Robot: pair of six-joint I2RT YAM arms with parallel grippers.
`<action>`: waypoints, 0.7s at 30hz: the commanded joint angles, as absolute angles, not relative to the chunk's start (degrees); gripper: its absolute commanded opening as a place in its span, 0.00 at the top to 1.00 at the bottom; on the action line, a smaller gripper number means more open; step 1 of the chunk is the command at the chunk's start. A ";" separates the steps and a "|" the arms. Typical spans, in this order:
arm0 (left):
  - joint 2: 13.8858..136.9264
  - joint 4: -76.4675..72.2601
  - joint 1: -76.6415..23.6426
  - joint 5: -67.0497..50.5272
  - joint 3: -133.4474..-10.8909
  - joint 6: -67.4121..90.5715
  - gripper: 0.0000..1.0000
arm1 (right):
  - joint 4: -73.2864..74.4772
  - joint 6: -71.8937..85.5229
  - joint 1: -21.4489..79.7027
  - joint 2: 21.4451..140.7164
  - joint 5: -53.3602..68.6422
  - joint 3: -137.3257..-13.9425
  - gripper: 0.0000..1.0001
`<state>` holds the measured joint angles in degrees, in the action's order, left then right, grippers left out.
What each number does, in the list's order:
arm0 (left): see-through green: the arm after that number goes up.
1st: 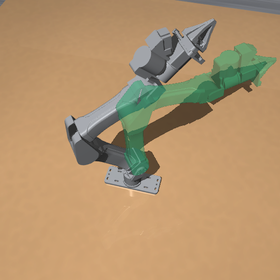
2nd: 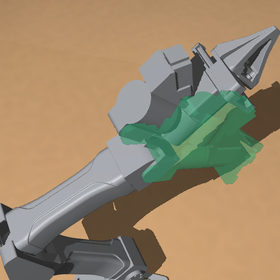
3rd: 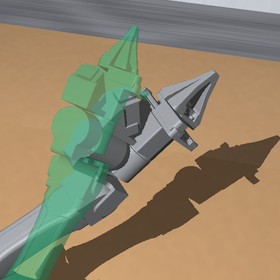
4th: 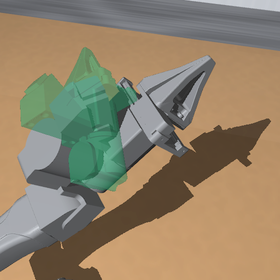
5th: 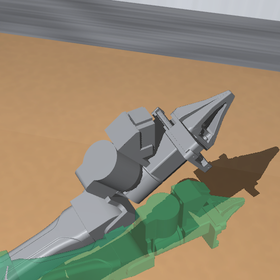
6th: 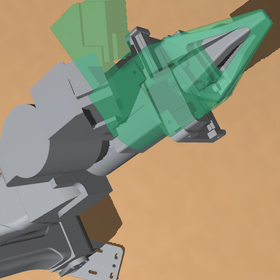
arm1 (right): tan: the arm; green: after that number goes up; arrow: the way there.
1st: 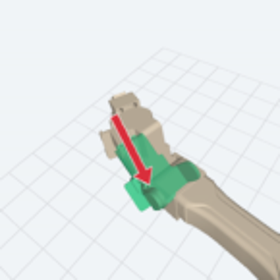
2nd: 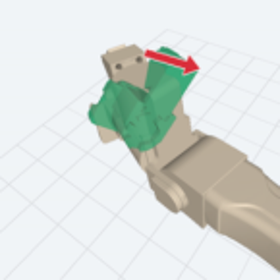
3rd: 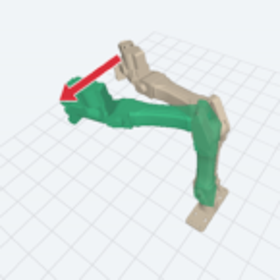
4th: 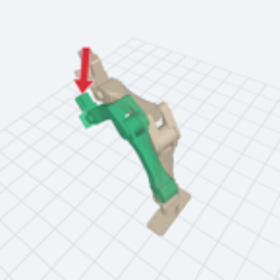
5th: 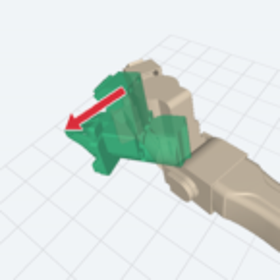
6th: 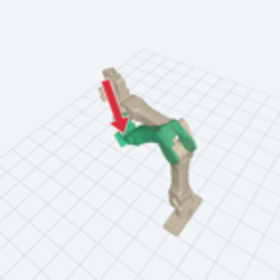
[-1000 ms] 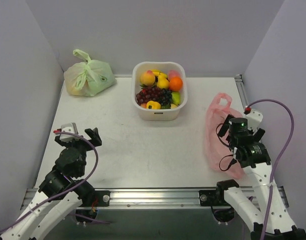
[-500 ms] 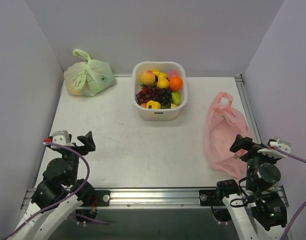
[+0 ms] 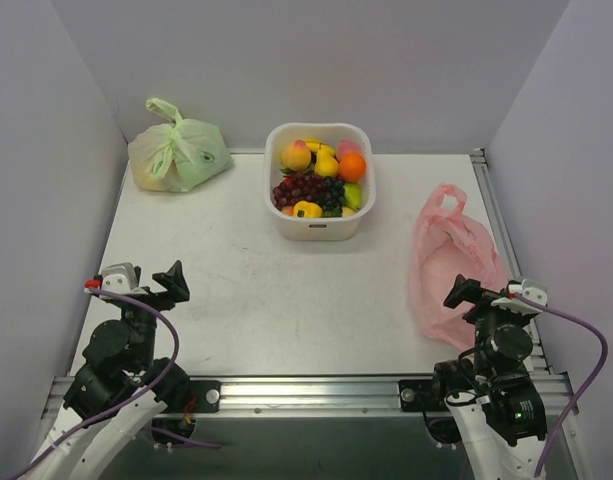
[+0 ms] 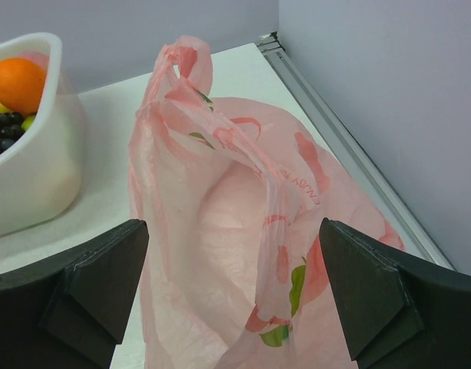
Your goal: Untie the knot of the plastic bag and take out the fruit
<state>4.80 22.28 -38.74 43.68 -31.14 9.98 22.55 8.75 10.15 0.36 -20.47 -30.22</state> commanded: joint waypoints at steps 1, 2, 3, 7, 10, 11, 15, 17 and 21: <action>5.88 18.46 -37.36 43.60 -30.85 9.05 0.02 | 18.19 9.14 10.02 -2.29 -18.81 -31.11 0.00; 6.06 18.37 -37.09 43.51 -30.85 9.23 0.02 | 18.11 9.23 10.02 -2.11 -18.72 -31.11 0.00; 6.33 18.46 -36.74 43.33 -30.94 9.66 0.03 | 18.11 9.32 9.93 -1.94 -18.72 -31.11 0.00; 6.85 18.46 -34.90 42.63 -31.03 10.55 0.03 | 18.19 9.40 9.93 -1.84 -18.55 -30.85 0.00; 7.03 18.46 -33.75 42.19 -31.03 11.07 0.02 | 18.19 9.49 9.93 -1.58 -18.54 -30.85 0.00; 7.12 18.46 -33.23 42.01 -31.11 11.25 0.03 | 18.11 9.49 9.93 -1.58 -18.37 -30.85 0.00; 7.65 18.46 -32.35 41.05 -31.20 11.51 0.03 | 18.11 9.40 9.93 -1.14 -18.02 -30.76 0.00; 8.00 18.37 -32.08 40.87 -31.20 11.69 0.03 | 18.19 9.40 9.93 -0.97 -17.67 -30.76 0.00; 8.52 18.19 -31.12 39.73 -31.20 11.95 0.03 | 18.11 9.23 9.84 -0.62 -17.40 -30.76 0.00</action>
